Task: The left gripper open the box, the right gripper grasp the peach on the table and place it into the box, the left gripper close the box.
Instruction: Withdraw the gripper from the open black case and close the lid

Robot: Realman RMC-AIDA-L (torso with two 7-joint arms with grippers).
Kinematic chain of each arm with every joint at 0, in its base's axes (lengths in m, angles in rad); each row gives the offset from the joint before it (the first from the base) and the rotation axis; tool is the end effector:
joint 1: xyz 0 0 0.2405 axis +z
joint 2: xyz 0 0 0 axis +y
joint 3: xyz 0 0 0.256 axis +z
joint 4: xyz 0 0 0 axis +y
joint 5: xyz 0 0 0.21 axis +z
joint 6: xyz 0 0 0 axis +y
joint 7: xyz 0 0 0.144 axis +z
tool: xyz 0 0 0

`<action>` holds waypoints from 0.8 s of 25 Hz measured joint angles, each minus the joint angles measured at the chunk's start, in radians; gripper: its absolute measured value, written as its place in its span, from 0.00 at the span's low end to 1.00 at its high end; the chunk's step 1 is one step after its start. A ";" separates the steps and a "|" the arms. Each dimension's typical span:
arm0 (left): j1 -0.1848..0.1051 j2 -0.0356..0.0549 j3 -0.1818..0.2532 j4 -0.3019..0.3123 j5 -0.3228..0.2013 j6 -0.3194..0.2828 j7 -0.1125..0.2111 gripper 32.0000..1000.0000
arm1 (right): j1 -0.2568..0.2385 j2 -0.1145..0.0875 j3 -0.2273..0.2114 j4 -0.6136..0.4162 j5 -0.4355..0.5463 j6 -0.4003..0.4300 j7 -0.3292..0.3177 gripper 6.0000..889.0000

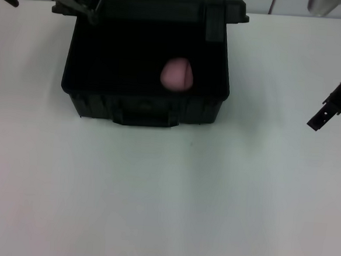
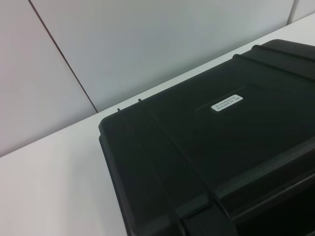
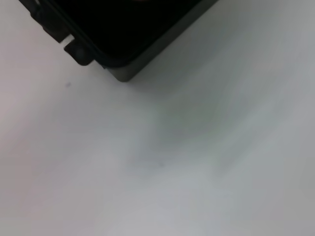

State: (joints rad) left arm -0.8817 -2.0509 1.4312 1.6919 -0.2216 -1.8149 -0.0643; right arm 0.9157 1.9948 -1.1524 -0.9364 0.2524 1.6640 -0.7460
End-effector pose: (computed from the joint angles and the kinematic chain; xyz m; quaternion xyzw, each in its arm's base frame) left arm -0.0588 0.3746 0.0661 -0.8166 -0.3980 0.1475 0.3913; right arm 0.2018 0.4007 0.0396 -0.8757 0.3236 -0.3228 0.1554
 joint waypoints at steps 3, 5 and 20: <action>0.000 0.0000 0.000 0.000 0.000 -0.001 0.000 0.38 | 0.000 0.001 0.001 0.000 -0.002 0.000 0.000 0.97; 0.000 0.0000 0.001 0.000 0.000 -0.001 0.000 0.38 | 0.000 0.001 0.001 -0.001 -0.003 0.000 0.001 0.97; -0.001 0.0002 0.014 -0.001 0.002 -0.002 0.001 0.37 | -0.001 0.001 0.000 -0.001 -0.005 -0.011 0.002 0.97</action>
State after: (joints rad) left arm -0.8824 -2.0507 1.4447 1.6912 -0.2200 -1.8169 -0.0629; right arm 0.9142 1.9957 -1.1521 -0.9373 0.2472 1.6531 -0.7439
